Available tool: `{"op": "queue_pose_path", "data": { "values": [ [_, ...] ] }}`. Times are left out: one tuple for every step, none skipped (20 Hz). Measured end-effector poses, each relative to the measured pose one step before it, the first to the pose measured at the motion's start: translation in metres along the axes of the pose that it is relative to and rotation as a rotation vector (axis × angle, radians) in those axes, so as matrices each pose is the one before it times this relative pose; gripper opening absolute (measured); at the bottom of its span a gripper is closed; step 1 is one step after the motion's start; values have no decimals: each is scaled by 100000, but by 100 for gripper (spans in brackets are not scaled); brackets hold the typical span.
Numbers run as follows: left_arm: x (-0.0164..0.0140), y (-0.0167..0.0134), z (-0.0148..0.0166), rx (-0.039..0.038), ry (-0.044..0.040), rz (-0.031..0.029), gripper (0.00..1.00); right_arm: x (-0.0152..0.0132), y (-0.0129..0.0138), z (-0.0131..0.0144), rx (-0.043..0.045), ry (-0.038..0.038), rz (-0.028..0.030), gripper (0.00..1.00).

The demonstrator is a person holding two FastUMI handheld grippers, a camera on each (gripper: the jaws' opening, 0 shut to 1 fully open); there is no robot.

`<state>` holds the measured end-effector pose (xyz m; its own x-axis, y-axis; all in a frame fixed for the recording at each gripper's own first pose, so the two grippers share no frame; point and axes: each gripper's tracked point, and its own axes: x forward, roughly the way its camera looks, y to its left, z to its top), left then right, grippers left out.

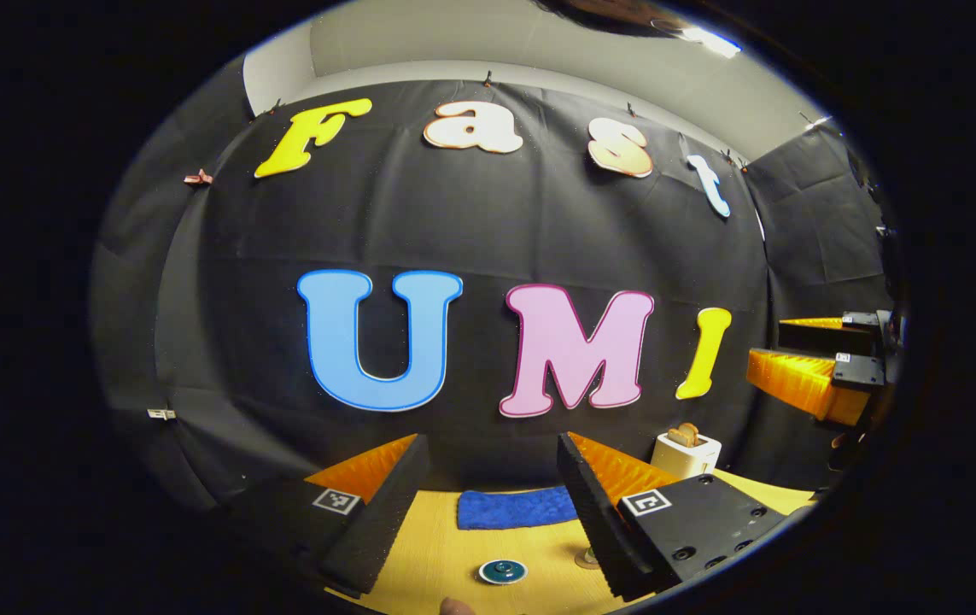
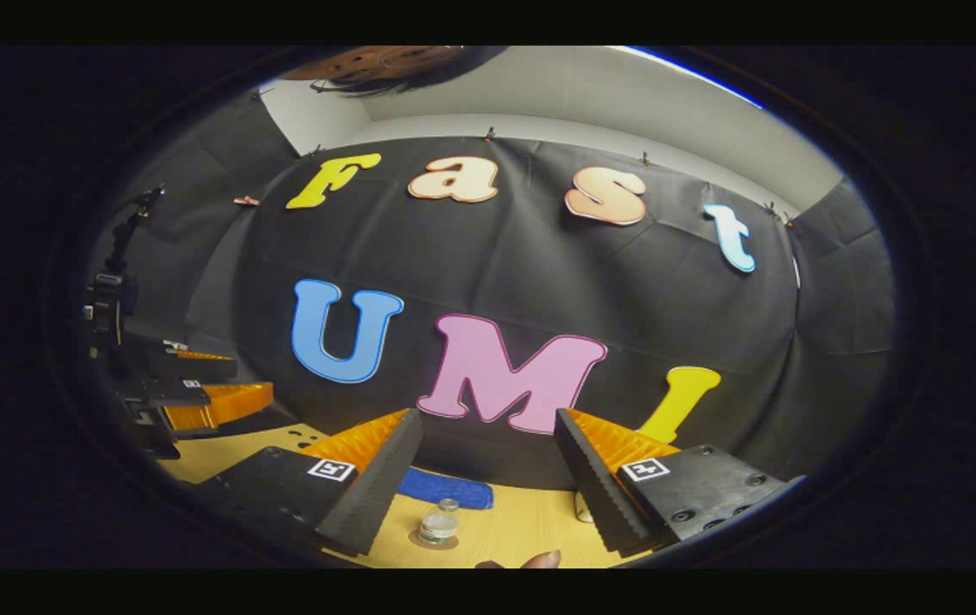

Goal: Open the teacup lid with one hand, grasp the water bottle and pour water into the teacup with the other hand; after pouring, place the water bottle on the coaster and then close the teacup lid.

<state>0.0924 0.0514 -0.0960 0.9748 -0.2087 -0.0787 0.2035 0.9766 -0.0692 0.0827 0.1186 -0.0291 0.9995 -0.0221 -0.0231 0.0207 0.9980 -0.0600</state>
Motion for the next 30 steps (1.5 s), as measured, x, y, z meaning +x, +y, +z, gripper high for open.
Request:
{"op": "queue_pose_path", "data": {
  "values": [
    [416, -146, -1140, -578, 1102, -212, 98, 448, 320, -709, 1121, 11, 1044, 97],
    [547, -129, -914, -721, 730, 34, 95, 561, 565, -788, 843, -342, 1581, 96],
    [515, -16, -1157, -540, 991, 294, 95, 621, 336, -963, 184, 426, 1034, 97],
    [660, -149, -1467, -475, 1157, -97, 95, 569, 256, -1430, -161, 953, 1146, 96],
    [660, -55, -1765, -136, 1298, 506, 95, 514, 78, -1409, -444, 1011, 543, 97],
    [755, -114, -1751, -246, 841, -369, 95, 397, 64, -1352, -402, 389, 255, 97],
    [674, -276, -1969, -196, 689, -988, 94, 460, 99, -1452, -85, 345, -30, 97],
    [664, -120, -1886, -9, 397, -763, 93, 468, 273, -1625, 83, 412, 483, 97],
    [630, 44, -2175, 88, 940, 339, 93, 518, 279, -1728, -58, 1083, 307, 96],
    [674, 30, -2165, -193, 934, 204, 92, 292, 249, -1855, -124, 998, 629, 96],
    [715, -86, -2292, -76, 1638, 844, 91, 237, -82, -1556, -134, 539, -84, 97],
    [712, 55, -2194, 76, 1650, 144, 91, 289, -38, -1686, 144, 211, -228, 97],
    [641, -52, -1905, 407, 1584, 183, 90, 192, -32, -1441, 19, 453, -421, 97],
    [815, 103, -1809, 594, 1124, 231, 89, 318, -33, -1400, -96, 586, -692, 97],
    [450, 24, -1576, 354, 1167, 100, 88, 174, 56, -1246, -306, 969, -164, 97],
    [626, -31, -1563, 170, 1476, -253, 88, 120, -79, -1197, -400, 836, -774, 97],
    [667, -97, -1680, -136, 1983, -432, 87, 85, -16, -1058, -39, 906, -147, 97],
    [639, -28, -1298, -483, 1674, -357, 84, 68, 104, -836, 207, 693, -150, 97],
    [687, -1, -1032, -684, 1553, -107, 83, 6, -36, -713, 219, 906, -182, 97],
    [499, 174, -734, -1001, 968, 567, 80, -57, 1, -656, 80, 939, -121, 97],
    [432, 309, -586, -757, 276, 1205, 78, -76, -110, -518, -40, 960, -383, 97],
    [428, 259, -405, -249, 397, 941, 76, -151, -74, -430, 69, 656, -28, 97],
    [316, 20, -505, 376, 877, 316, 75, -103, -54, -334, -321, 680, -135, 96],
    [366, -79, -430, 948, 1236, -51, 68, -162, -17, -229, -513, 494, 148, 97],
    [397, -219, -596, 981, 1355, -584, 66, -39, -66, -255, -568, 691, 39, 97],
    [268, -181, -324, 769, 1141, -620, 66, 29, -87, -397, 121, 829, 121, 97],
    [162, -113, -246, 255, 947, -789, 63, -47, 4, -180, 818, 578, 90, 97],
    [62, -117, -197, -308, 327, -382, 57, -57, 40, -241, 942, 536, 83, 97],
    [123, -158, -177, -279, 415, -365, 55, 46, 45, -232, 450, 507, -21, 97],
    [60, -89, -169, -305, 554, -393, 52, 115, -18, -148, -88, 329, -256, 97]
  ]
}}
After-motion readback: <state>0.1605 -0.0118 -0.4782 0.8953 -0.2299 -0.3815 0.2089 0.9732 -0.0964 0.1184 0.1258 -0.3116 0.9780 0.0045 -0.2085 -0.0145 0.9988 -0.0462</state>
